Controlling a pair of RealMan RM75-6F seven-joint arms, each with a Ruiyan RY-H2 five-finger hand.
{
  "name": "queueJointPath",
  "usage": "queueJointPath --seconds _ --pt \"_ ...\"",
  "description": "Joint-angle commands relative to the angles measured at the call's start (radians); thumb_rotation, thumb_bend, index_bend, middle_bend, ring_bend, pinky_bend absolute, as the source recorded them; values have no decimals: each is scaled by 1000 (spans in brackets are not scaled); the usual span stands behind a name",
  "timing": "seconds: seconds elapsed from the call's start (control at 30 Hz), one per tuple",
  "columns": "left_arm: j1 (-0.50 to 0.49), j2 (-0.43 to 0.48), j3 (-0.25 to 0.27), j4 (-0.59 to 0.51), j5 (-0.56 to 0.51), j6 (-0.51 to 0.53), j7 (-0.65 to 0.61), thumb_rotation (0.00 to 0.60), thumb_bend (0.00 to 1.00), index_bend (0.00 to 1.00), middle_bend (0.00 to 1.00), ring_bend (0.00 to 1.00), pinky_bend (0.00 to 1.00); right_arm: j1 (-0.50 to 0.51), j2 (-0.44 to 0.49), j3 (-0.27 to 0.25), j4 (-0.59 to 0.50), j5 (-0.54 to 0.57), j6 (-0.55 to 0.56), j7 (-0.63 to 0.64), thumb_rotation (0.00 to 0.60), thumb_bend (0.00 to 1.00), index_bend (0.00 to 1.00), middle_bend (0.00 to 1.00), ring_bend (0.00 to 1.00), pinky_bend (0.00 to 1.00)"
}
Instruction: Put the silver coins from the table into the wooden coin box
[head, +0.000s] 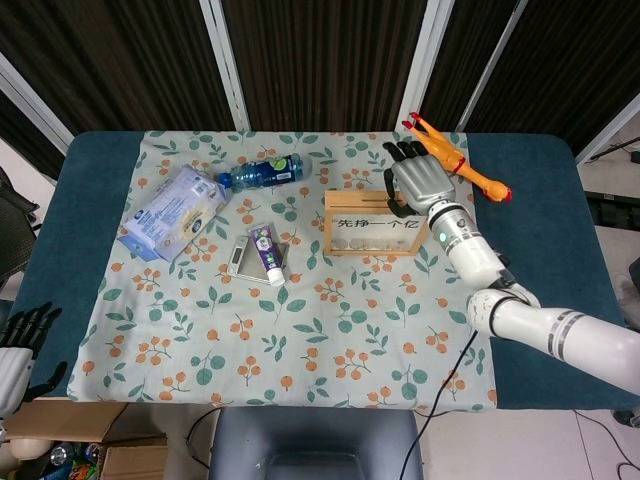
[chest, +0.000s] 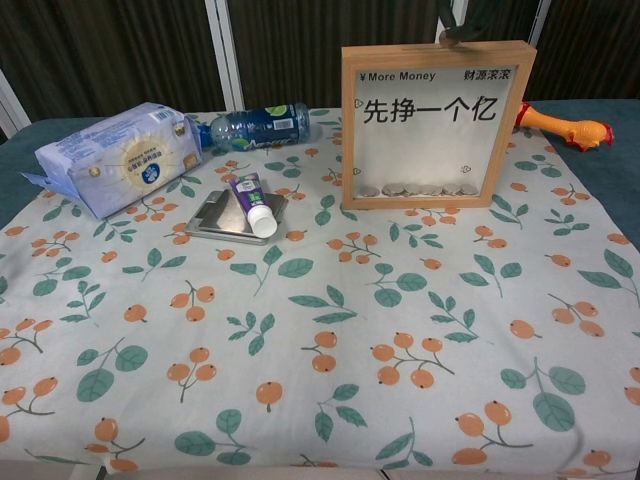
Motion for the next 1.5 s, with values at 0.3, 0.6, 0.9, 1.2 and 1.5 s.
queueJointPath --seconds 0.3,0.6,0.9,1.2,1.5 --pt "1 -4 -1 11 -4 -2 -10 600 364 0 0 0 0 27 -3 -38 12 7 9 22 600 582 740 161 0 0" --pt "1 -4 -1 11 -3 1 -7 600 364 0 0 0 0 41 -7 -67 13 -3 20 31 600 581 584 162 0 0" --pt "2 -2 -3 6 -1 8 -11 600 364 0 0 0 0 -68 49 -50 -112 -191 216 120 600 289 0 2 0 0" --pt "9 -2 -7 13 20 53 -38 600 364 0 0 0 0 -577 135 -266 -449 -656 928 148 600 254 0 0 0 0" --pt "23 5 -18 13 27 107 -12 600 360 0 0 0 0 -904 -84 -408 -273 -766 1118 226 600 246 0 0 0 0"
